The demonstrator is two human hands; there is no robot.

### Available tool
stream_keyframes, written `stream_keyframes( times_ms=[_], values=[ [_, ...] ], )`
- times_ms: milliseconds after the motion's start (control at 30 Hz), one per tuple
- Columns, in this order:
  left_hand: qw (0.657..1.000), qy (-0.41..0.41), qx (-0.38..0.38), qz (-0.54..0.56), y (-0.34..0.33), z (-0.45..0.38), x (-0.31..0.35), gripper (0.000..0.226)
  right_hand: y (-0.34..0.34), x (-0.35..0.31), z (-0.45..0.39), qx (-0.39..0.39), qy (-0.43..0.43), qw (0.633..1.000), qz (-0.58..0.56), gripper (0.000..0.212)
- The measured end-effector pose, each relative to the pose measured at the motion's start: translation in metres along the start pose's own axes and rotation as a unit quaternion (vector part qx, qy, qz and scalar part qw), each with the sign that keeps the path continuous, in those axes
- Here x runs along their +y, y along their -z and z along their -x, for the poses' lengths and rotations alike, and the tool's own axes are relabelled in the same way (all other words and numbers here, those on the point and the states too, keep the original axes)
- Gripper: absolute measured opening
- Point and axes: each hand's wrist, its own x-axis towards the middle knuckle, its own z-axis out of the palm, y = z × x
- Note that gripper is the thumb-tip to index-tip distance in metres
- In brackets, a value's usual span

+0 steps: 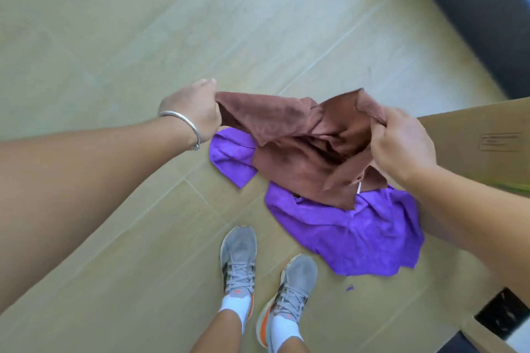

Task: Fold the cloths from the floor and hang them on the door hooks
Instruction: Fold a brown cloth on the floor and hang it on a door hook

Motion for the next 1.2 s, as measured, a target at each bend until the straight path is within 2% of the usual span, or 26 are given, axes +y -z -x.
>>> stream_keyframes(
  times_ms=[100,200,267,367,500,533,600,667,767,867,967,1067,1200],
  values=[
    [0.999,0.034,0.016,0.008,0.046,0.011,-0.022,0.037,0.034,-0.046,-0.009,0.012,0.032,0.999,-0.019,0.035],
    [0.998,0.056,0.022,0.023,0.084,0.028,-0.051,0.026,0.066,-0.098,-0.016,0.013,0.063,0.997,-0.037,0.035],
    [0.998,0.051,-0.002,0.042,0.103,0.044,-0.067,0.014,0.087,-0.139,-0.020,0.020,0.096,0.994,-0.041,0.029],
    [0.995,0.058,-0.039,0.068,0.122,0.070,-0.084,0.018,0.120,-0.207,-0.023,0.040,0.165,0.984,-0.051,0.021],
    [0.974,0.202,-0.038,0.099,0.146,0.099,-0.133,0.011,0.157,-0.291,-0.018,0.060,0.234,0.968,-0.066,0.023],
    [0.966,0.234,-0.048,0.103,0.153,0.108,-0.148,0.017,0.164,-0.310,-0.015,0.061,0.252,0.964,-0.064,0.023],
    [0.953,0.269,-0.058,0.126,0.169,0.127,-0.170,0.059,0.173,-0.345,-0.005,0.056,0.286,0.955,-0.052,0.024],
    [0.955,0.250,0.012,0.160,0.189,0.145,-0.179,0.083,0.179,-0.374,0.008,0.040,0.324,0.945,-0.028,0.023],
    [0.964,0.151,0.161,0.149,0.224,0.159,-0.175,0.091,0.178,-0.404,0.031,0.002,0.371,0.927,0.049,0.022],
    [0.964,0.099,0.210,0.126,0.248,0.171,-0.156,0.095,0.168,-0.418,0.056,-0.016,0.398,0.908,0.132,0.025],
    [0.973,0.075,0.194,0.101,0.249,0.187,-0.131,0.089,0.157,-0.418,0.079,-0.033,0.415,0.892,0.179,0.026],
    [0.976,0.071,0.183,0.095,0.241,0.206,-0.114,0.058,0.146,-0.409,0.105,-0.039,0.458,0.862,0.212,0.016],
    [0.984,0.107,0.139,0.040,0.220,0.234,-0.093,0.032,0.131,-0.381,0.145,-0.056,0.501,0.835,0.222,0.007]
  ],
)
